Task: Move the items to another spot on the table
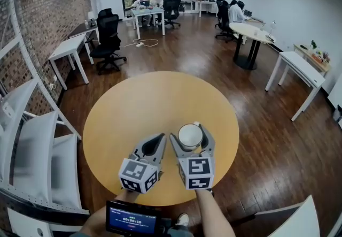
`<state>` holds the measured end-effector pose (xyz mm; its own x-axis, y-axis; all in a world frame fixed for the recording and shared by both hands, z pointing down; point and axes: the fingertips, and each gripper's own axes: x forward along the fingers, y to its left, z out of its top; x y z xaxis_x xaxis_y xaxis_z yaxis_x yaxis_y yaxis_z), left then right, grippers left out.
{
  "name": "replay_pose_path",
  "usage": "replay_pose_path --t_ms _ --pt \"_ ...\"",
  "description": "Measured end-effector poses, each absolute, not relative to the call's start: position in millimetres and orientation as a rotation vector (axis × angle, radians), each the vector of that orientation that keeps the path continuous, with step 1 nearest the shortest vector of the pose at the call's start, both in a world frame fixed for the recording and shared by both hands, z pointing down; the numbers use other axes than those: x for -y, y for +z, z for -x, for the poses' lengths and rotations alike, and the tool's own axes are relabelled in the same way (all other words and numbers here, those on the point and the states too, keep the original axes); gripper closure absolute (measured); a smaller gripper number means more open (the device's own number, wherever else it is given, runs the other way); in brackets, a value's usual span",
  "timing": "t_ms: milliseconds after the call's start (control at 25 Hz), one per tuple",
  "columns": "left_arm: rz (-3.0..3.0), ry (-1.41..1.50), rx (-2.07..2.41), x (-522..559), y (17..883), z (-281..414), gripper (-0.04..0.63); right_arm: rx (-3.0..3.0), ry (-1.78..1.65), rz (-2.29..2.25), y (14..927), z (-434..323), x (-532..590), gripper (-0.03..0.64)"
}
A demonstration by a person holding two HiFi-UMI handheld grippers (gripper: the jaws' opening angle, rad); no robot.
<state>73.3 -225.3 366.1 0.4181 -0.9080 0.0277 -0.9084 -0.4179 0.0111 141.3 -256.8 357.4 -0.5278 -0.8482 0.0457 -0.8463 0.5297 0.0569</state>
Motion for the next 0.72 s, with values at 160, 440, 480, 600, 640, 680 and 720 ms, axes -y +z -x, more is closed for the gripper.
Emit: replay_pose_path --t_ms 160,440,480,600,640,680,720 --pt "-2.639 0.035 1.643 237 377 -111 0.594 2.672 -0.027 -1.509 369 -176 265 0.219" --pt "-2.660 0.039 1.582 254 392 -169 0.594 2.636 -0.019 -1.545 382 -229 280 0.219" --pt "-2.653 0.031 1.581 256 394 -175 0.594 2.631 -0.019 -1.549 384 -235 282 0.219" --pt "-2.640 0.000 1.584 261 396 -191 0.594 2.614 -0.016 -1.564 390 -252 287 0.219" --pt "-2.642 -0.004 1.583 263 397 -196 0.594 2.608 -0.014 -1.571 392 -257 288 0.219" --pt "-2.644 -0.005 1.578 264 399 -199 0.594 2.603 -0.012 -1.578 393 -261 290 0.219" --pt "-2.646 -0.005 1.573 265 400 -203 0.594 2.599 -0.011 -1.583 394 -264 290 0.219"
